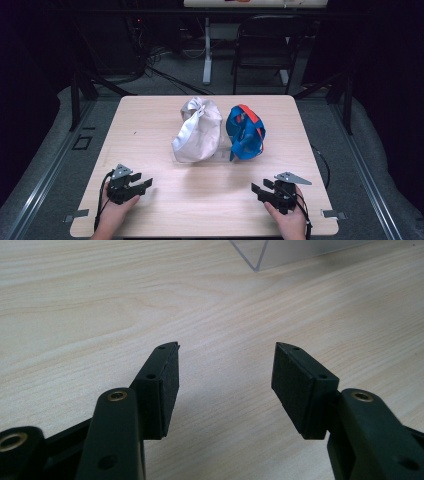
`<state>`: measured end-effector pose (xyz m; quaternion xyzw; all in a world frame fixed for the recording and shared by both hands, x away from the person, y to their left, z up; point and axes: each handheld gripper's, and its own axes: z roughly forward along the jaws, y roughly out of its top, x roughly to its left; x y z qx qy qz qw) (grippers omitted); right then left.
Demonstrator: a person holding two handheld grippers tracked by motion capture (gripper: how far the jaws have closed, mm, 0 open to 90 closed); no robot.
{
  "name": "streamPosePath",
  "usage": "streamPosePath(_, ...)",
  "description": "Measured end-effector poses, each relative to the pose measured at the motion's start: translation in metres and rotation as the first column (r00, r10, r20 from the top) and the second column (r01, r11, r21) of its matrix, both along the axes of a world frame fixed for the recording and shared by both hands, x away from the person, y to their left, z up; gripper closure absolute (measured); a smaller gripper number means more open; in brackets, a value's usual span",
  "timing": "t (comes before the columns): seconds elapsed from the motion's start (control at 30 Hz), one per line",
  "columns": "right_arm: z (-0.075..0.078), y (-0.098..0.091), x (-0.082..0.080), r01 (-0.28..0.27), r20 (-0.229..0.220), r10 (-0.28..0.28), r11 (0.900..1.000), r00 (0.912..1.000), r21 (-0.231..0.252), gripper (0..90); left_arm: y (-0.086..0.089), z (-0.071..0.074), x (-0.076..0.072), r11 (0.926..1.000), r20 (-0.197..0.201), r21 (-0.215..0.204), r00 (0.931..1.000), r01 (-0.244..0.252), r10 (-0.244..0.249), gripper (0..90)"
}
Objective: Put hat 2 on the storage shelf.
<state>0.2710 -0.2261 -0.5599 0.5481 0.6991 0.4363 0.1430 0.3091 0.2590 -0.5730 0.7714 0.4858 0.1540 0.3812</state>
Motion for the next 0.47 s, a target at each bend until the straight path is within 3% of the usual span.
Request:
streamPosePath(0.3,0.001,-0.004,0.003,0.014,0.0,-0.014,0.9999,0.9999,0.001,44.5,-0.01,0.005,-0.005,0.9993,0.046,0.002,0.9982,0.038,-0.038,48.0)
streamPosePath(0.47,0.003,-0.006,0.001,0.011,0.011,-0.012,0.9994,0.9999,0.032,44.4,-0.028,0.013,-0.011,0.9963,0.081,-0.024,0.9935,0.082,-0.08,47.6)
